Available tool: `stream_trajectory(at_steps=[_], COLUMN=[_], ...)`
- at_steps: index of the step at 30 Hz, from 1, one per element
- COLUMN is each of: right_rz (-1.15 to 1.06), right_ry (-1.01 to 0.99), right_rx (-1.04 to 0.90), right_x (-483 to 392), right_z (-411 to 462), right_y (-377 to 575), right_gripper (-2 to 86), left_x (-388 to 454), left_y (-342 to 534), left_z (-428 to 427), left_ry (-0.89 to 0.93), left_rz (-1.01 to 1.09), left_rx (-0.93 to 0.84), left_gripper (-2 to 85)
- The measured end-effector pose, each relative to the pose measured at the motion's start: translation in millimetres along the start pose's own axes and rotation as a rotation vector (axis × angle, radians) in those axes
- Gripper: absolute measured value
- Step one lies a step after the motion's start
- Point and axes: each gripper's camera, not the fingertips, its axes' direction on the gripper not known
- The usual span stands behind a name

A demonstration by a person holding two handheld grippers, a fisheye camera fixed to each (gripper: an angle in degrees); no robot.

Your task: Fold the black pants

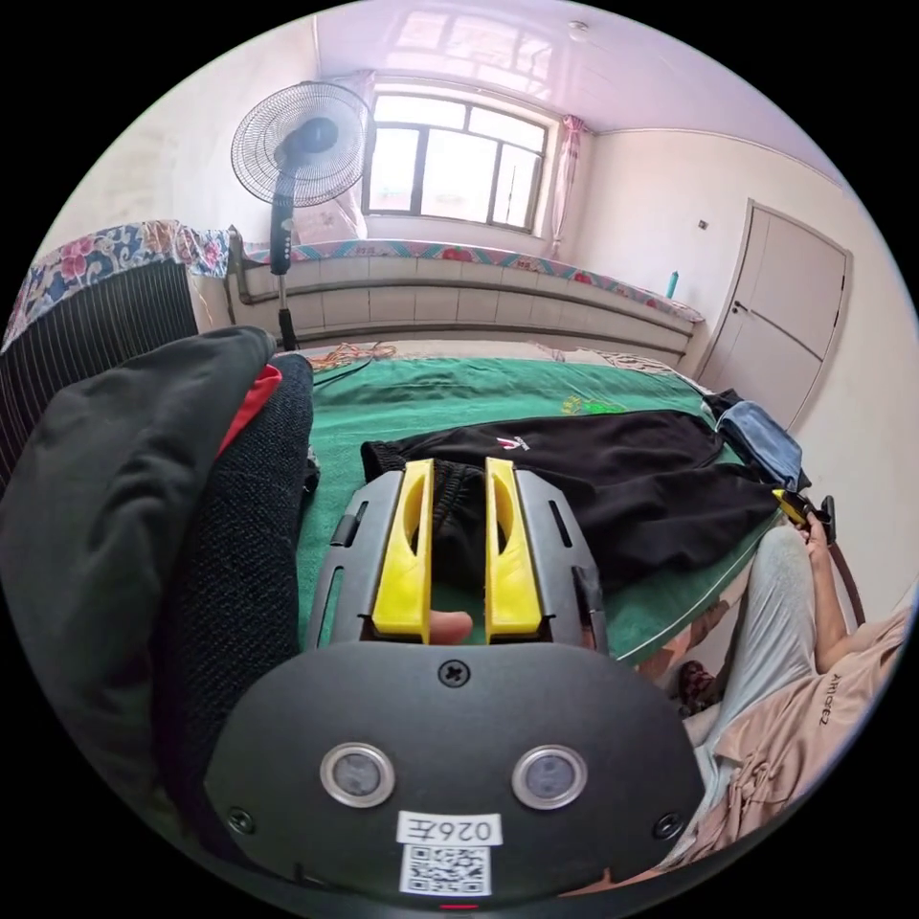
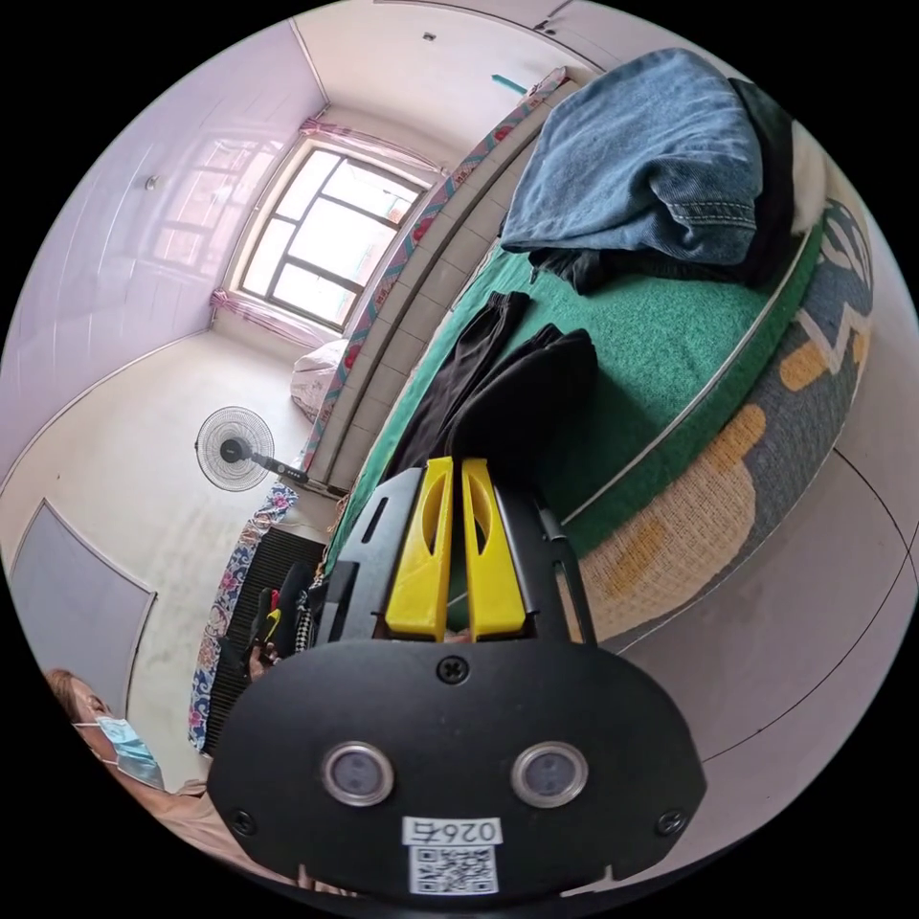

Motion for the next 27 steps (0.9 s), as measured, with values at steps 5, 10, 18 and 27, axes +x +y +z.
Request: stream_trajectory(at_steps=[5,10,18,27], right_rz=[-0.002,0.007,-0.05,-0.049], right_ry=[-0.011,-0.02,-0.028,-0.058], right_rx=[-0.01,-0.027,-0.058,-0.013], right_x=[3.5,13.9,18.0,16.0], right_z=[-12.6,-23.0,-32.1,-27.6], right_y=[-2.1,1.3,12.1,39.3], right_gripper=[-1.0,-1.0,-1.0,-1.0], left_x=[13.6,20.2,25.0,-60.2], left_y=[-27.6,-55.4,-40.7,77.0], left_z=[53.7,129.8,111.7,19.3], left_ry=[0.011,-0.052,-0.02,0.147], left_rz=[-0.018,-0.101,-0.09,-0.384], left_rx=[-0.115,-0.304,-0.325,-0.121], left_gripper=[8.8,12.1,2.9,0.2])
